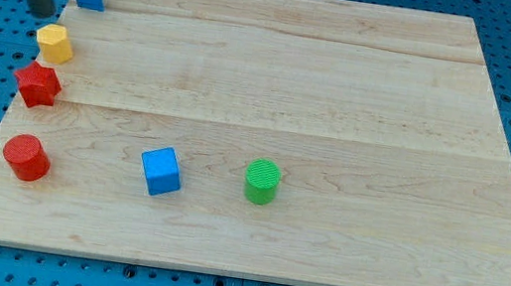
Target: Place the green star top right to the blue triangle
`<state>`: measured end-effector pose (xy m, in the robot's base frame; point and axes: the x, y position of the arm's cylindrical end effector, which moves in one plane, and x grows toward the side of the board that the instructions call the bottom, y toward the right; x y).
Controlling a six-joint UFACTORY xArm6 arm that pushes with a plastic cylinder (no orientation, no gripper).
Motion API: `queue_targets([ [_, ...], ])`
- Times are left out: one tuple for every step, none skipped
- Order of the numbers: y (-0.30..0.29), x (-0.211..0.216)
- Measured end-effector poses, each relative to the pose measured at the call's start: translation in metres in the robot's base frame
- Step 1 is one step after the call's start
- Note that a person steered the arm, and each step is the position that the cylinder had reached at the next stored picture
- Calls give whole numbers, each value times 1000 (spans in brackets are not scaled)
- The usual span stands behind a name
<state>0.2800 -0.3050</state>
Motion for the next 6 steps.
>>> queue_targets([
  [9,-74],
  [9,-89],
  [16,-89],
  [146,-71],
  [228,-16],
  [284,-61],
])
